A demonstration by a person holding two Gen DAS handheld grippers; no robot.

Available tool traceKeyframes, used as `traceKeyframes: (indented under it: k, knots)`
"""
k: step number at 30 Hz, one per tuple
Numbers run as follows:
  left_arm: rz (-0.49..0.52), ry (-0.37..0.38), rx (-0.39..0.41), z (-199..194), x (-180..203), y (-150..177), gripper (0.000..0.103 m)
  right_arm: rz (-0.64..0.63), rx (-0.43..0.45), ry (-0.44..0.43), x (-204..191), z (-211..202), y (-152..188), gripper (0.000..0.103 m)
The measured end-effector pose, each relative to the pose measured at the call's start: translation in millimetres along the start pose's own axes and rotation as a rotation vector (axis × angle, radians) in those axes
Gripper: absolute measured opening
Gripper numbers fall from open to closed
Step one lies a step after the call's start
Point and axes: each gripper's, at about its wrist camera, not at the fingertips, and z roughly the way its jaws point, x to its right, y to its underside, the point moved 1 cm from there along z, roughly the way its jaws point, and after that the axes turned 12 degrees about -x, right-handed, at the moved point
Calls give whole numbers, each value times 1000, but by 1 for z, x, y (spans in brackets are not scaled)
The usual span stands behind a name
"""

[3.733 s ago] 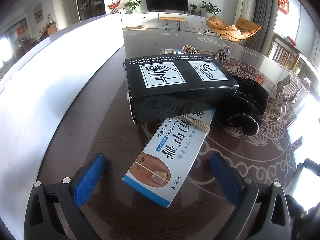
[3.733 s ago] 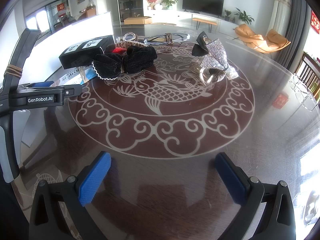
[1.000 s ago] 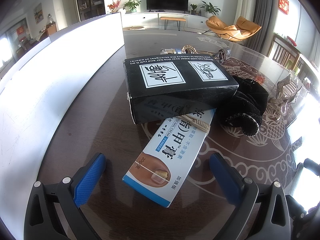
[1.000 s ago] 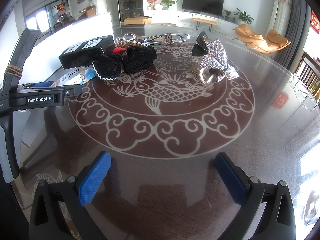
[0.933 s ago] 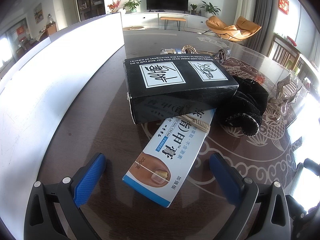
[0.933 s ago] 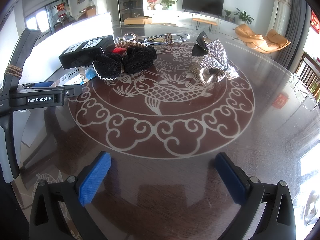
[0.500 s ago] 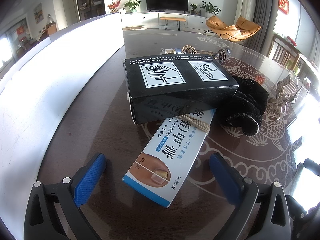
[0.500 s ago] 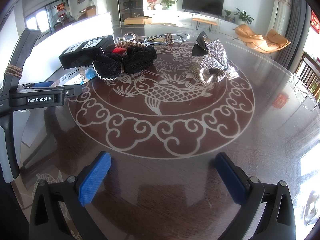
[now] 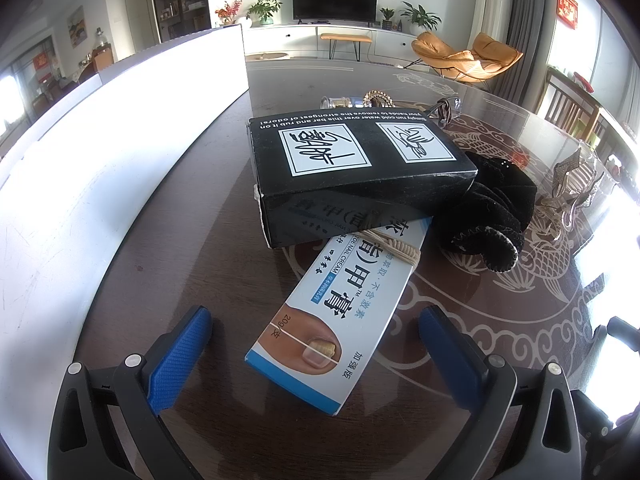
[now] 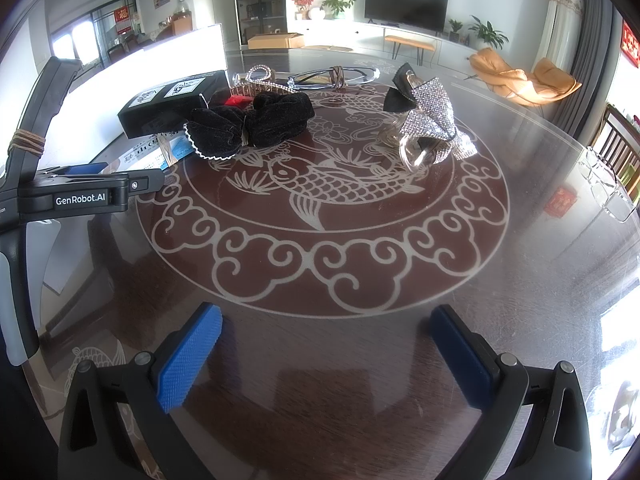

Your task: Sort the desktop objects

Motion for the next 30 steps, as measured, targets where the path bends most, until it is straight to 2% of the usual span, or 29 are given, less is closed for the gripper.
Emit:
traceKeyframes:
  k: [30]
  knots:
    - [0,0,0,-1,0,0,103,0,0,0,0,0,0,103]
